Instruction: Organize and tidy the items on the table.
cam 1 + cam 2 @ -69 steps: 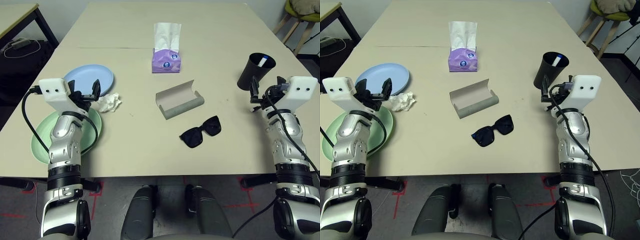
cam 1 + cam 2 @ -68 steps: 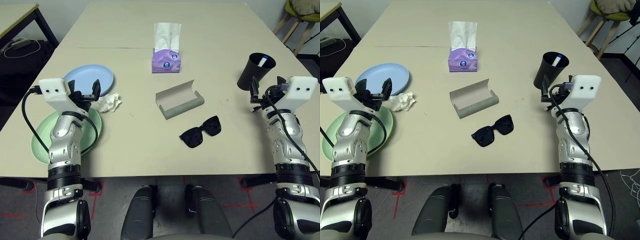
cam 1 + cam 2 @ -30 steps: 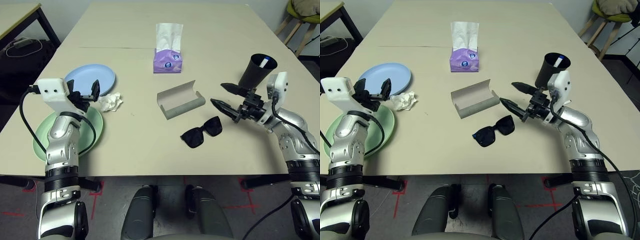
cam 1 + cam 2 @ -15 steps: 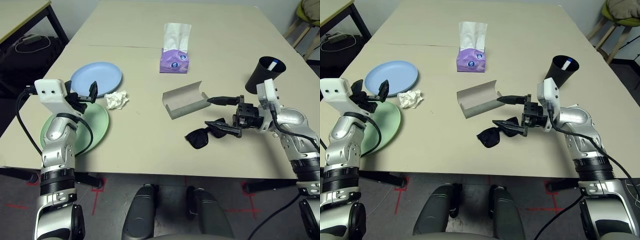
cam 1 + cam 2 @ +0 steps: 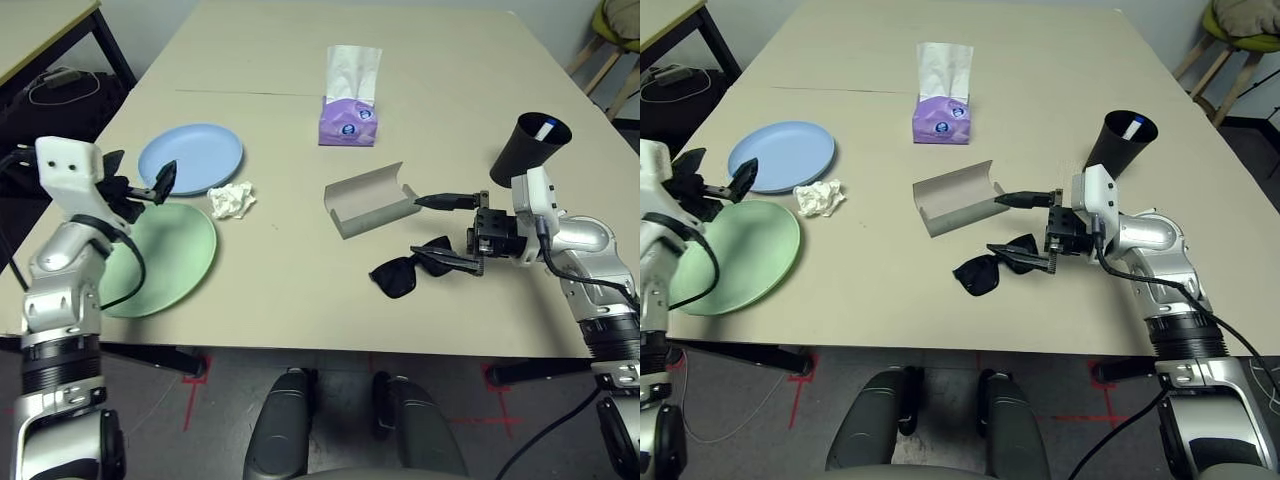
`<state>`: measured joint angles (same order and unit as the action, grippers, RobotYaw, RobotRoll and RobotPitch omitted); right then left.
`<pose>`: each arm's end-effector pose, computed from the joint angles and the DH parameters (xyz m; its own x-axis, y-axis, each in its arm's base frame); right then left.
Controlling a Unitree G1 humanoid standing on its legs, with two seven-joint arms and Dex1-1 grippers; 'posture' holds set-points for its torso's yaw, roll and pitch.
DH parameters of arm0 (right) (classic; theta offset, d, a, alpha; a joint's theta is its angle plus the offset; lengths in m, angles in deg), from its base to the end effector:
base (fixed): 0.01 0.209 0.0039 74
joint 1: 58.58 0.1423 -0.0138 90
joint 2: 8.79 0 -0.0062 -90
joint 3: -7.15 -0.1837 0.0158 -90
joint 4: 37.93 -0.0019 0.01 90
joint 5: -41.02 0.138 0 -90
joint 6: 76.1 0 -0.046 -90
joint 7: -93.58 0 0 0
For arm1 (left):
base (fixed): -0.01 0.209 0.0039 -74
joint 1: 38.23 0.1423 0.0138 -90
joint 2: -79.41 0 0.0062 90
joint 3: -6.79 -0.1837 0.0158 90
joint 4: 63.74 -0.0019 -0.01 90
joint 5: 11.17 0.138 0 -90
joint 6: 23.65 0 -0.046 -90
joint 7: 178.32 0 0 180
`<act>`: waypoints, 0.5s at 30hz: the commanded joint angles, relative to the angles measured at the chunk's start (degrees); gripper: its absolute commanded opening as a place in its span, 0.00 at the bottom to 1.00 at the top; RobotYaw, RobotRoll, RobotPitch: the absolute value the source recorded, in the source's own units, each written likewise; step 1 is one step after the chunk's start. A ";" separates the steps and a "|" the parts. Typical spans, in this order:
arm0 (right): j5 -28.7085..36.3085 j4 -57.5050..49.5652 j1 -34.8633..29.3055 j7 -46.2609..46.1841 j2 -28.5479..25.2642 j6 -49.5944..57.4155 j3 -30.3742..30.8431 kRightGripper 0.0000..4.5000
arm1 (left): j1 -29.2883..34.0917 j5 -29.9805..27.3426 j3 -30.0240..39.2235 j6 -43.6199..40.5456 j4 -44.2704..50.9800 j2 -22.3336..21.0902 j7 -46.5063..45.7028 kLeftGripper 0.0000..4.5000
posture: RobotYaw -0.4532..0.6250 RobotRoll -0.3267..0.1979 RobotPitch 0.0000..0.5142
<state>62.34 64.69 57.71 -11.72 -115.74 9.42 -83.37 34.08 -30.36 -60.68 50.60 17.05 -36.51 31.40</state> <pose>0.2799 -0.2450 0.1532 0.2958 0.9515 -0.0843 -0.8973 0.2465 -0.3661 0.2318 0.3376 0.1733 0.9950 -0.0979 0.0214 0.0896 0.9647 0.2475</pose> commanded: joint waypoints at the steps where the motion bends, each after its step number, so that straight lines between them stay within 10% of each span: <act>1: 0.05 -0.12 -0.87 -0.18 -0.10 -0.36 0.10 1.00 | 2.30 -1.86 1.71 -5.09 1.29 -2.45 2.35 1.00 | 0.55 0.62 0.26; 15: 1.18 -2.46 -1.87 -1.59 0.22 1.36 -0.07 1.00 | 1.55 -5.63 5.65 -33.79 -2.68 -13.72 2.66 1.00 | 0.56 0.62 0.28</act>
<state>63.02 63.22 56.71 -13.15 -115.40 10.43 -83.37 34.67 -35.67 -55.11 19.45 15.22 -49.34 33.18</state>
